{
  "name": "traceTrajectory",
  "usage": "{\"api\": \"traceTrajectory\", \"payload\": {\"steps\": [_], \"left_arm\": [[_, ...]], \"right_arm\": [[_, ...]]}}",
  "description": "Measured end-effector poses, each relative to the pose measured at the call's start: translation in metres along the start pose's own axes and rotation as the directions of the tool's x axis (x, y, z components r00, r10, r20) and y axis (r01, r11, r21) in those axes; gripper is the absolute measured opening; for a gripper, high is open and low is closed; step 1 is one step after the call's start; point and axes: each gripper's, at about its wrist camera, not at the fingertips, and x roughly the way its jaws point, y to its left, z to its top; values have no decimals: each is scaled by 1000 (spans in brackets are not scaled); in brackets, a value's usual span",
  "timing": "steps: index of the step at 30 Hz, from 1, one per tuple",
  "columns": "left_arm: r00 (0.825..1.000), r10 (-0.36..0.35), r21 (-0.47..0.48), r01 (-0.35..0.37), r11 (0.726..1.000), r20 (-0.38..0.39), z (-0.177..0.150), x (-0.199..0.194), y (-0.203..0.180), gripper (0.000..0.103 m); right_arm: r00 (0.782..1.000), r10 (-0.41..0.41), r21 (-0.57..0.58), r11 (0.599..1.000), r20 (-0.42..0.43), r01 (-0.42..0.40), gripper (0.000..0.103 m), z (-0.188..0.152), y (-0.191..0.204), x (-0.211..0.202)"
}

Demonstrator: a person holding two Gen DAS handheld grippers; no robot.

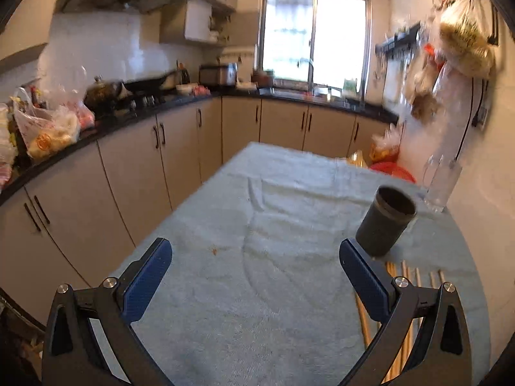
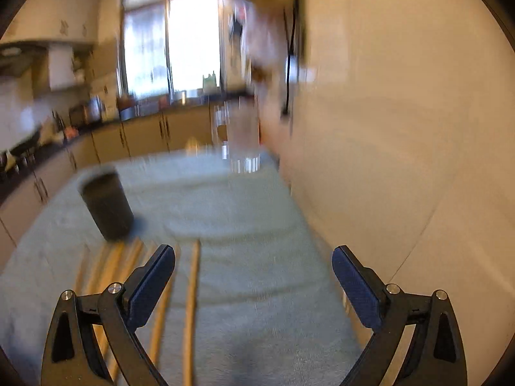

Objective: Organize utensils
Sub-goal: 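Move the left gripper over the row of wooden chopsticks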

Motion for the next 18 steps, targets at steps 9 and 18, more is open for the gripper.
{"api": "traceTrajectory", "payload": {"steps": [9, 18], "left_arm": [[991, -136, 7, 136, 991, -13, -4, -43, -10, 103], [991, -116, 118, 124, 985, -67, -34, -50, -39, 103]], "right_arm": [[995, 43, -31, 999, 86, -41, 102, -4, 28, -39], [991, 126, -48, 991, -34, -128, 102, -18, 54, -47]]}}
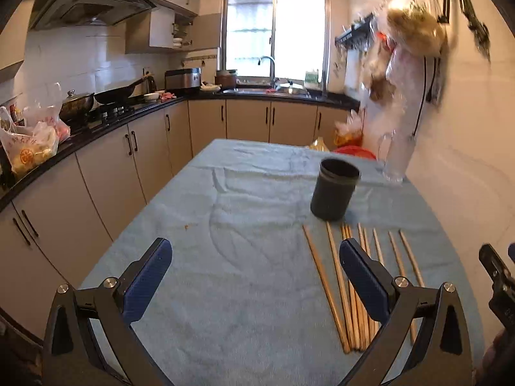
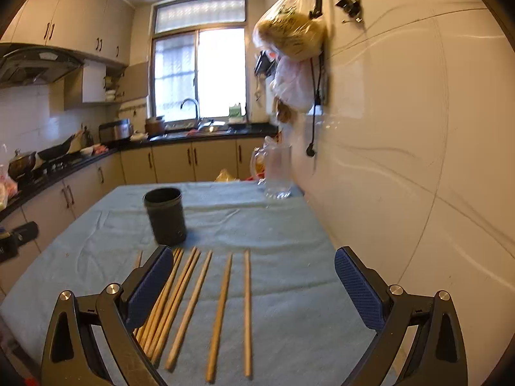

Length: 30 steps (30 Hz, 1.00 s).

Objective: Organize utensils
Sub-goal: 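Move the left gripper over the row of wooden chopsticks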

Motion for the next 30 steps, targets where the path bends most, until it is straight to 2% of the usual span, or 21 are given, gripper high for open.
{"api": "traceTrajectory", "payload": {"steps": [10, 18, 30], "left_arm": [[997, -7, 52, 10, 999, -75, -17, 13, -9, 103], [994, -7, 68, 14, 998, -112, -20, 27, -14, 103], [979, -20, 56, 32, 998, -202, -27, 55, -16, 103]], "right_arm": [[990, 4, 2, 1000, -140, -4, 102, -16, 5, 28], [983, -4, -2, 1000, -181, 4, 102, -27, 6, 43], [970, 8, 31, 1000, -241, -1, 102, -35, 2, 65]]}}
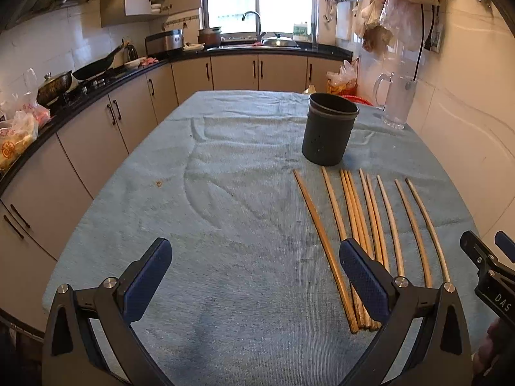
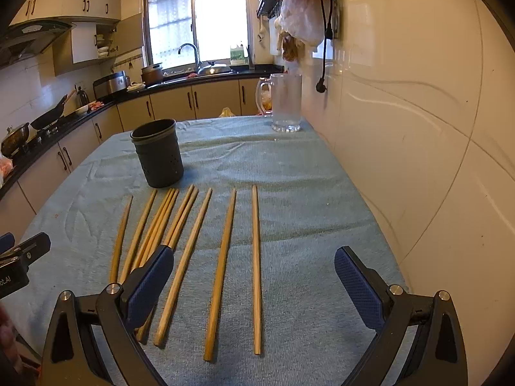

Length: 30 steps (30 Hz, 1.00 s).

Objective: Organize utensils
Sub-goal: 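Move the left gripper over the row of wooden chopsticks, then lower the left gripper and close it on one wooden chopstick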

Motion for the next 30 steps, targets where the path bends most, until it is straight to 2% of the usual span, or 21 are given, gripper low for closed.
{"api": "traceTrajectory", "payload": {"steps": [12, 18, 21, 24, 26, 28, 29, 30], "left_arm": [[999, -6, 2, 6, 1000, -53, 2, 20, -2, 103], [999, 5, -10, -6, 1000, -53, 30, 30, 21, 103], [996, -31, -35, 28, 999, -89, 46, 43, 31, 103], [980, -100, -73, 88, 993, -172, 62, 70, 33, 102], [968, -139, -82, 124, 989, -208, 69, 84, 26, 88], [949, -185, -79, 170, 982, -255, 76, 103, 16, 78], [938, -200, -82, 184, 979, -284, 79, 113, 11, 70], [924, -214, -91, 195, 977, -317, 83, 125, 6, 66]], "right_arm": [[999, 10, 0, 1000, -46, -10, 101, 0, -1, 19], [996, 41, -19, 999, -77, -43, 98, 11, -8, 29], [990, 77, -23, 996, -119, -80, 97, 22, -16, 40], [970, 129, 21, 992, -206, -127, 86, 37, -33, 67], [956, 144, 53, 989, -256, -135, 71, 43, -42, 85], [944, 148, 67, 989, -294, -134, 62, 50, -48, 102], [940, 152, 72, 988, -306, -137, 59, 54, -50, 111], [936, 152, 76, 988, -316, -135, 58, 58, -51, 119]]}}
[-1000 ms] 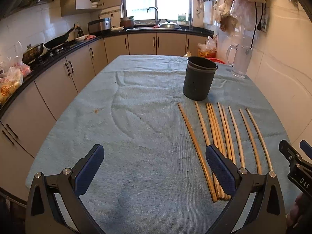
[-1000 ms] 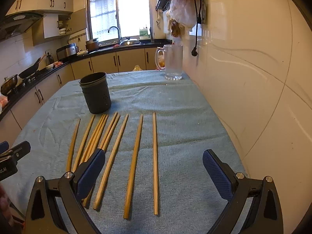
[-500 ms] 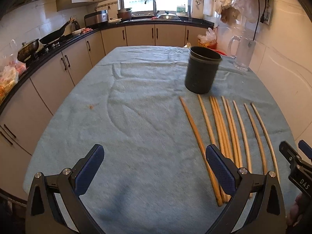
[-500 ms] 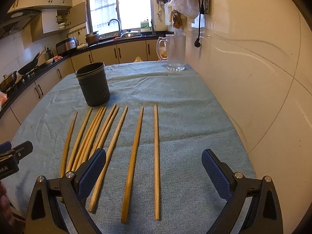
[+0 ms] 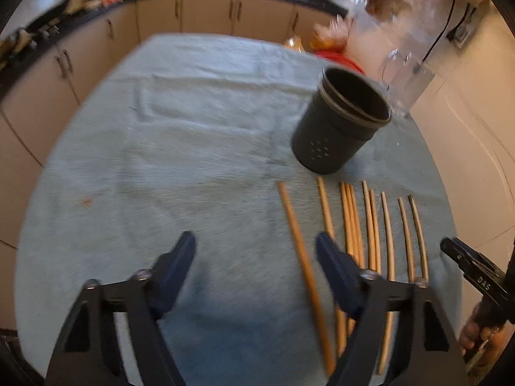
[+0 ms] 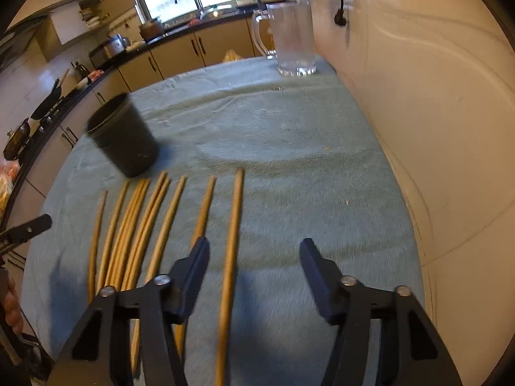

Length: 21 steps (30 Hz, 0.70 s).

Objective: Organize utensils
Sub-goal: 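Lower the left gripper and close it on one wooden chopstick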

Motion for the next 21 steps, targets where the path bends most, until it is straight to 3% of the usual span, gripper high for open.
{"api": "traceTrajectory", "payload": {"steps": [3, 6, 9, 18, 19, 20, 21], "left_arm": [[999, -34, -14, 34, 999, -35, 12, 19, -8, 63], [997, -12, -6, 12, 1000, -79, 23, 41, -13, 62], [993, -8, -5, 7, 1000, -116, 27, 54, -16, 53], [995, 54, 110, -45, 993, -82, 27, 59, -36, 51], [995, 59, 121, -50, 991, -74, 27, 59, -37, 44], [995, 75, 139, -66, 988, -59, 25, 58, -39, 30], [995, 89, 150, -80, 985, -49, 24, 57, -39, 26]], "right_arm": [[1000, 6, -5, 1000, -30, -6, 56, 15, 1, 14], [998, 10, -29, 1000, -61, -12, 55, 23, 5, 27], [995, -7, -59, 998, -102, 0, 51, 30, 11, 46], [982, -124, -174, 980, -141, 99, 48, 51, 35, 74], [981, -125, -177, 979, -148, 98, 44, 53, 38, 76], [980, -125, -176, 980, -154, 97, 39, 55, 39, 77], [979, -124, -172, 980, -160, 96, 37, 56, 39, 79]]}}
